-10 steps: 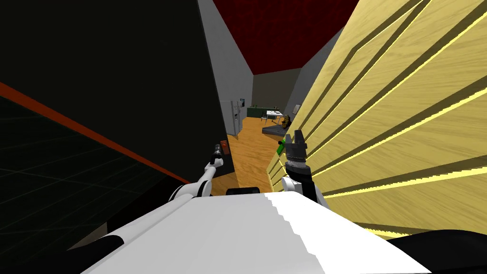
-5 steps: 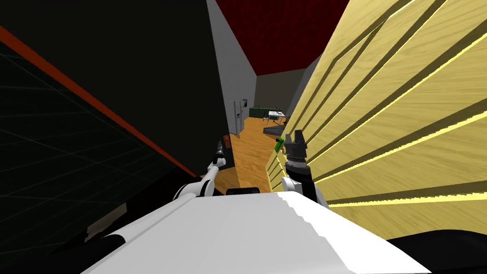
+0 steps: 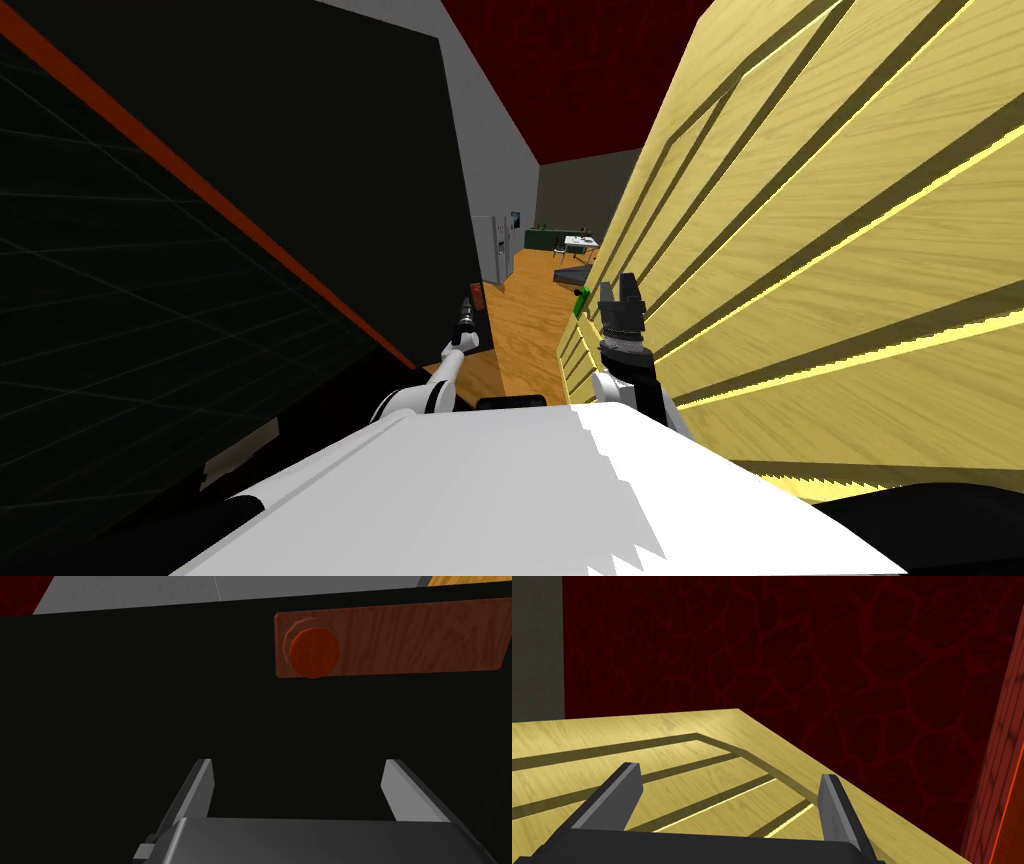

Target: Push the door open

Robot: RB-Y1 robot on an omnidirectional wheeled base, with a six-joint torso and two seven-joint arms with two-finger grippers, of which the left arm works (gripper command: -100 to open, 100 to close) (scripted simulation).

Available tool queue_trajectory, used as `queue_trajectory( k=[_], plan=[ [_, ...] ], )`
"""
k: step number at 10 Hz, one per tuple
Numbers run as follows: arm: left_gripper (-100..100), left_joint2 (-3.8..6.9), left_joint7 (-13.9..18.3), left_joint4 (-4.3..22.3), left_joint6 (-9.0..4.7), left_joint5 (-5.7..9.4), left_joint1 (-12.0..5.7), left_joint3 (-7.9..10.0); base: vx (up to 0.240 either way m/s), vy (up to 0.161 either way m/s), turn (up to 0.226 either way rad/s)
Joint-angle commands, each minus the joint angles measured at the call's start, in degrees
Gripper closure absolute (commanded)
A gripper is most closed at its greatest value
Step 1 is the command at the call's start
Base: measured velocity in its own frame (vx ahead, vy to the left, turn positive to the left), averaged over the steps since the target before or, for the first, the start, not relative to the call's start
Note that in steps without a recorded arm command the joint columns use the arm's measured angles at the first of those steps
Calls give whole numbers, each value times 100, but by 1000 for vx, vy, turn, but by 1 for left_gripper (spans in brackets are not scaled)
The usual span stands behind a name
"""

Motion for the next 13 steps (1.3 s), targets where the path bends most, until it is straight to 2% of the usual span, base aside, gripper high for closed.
queue_trajectory(
  k=[1,2,3,5,7,9,10,11,13],
  plan=[
    [-100,101,18,243,-142,8,-96,9,141,37,-15],
    [-100,101,18,243,-142,8,-96,9,82,17,0],
    [-100,196,19,247,-179,12,-79,19,154,24,-38],
    [-100,230,20,252,-222,17,-59,31,232,16,-34],
    [-100,178,21,258,-274,22,-35,46,233,25,-40],
    [-100,10,23,263,-322,27,-12,60,215,5,-32],
    [-100,52,14,167,-253,24,19,57,98,5,-7],
    [100,52,14,167,-253,24,19,57,-12,-1,9],
    [100,52,14,167,-253,24,19,57,-36,-3,-6]
  ],
)
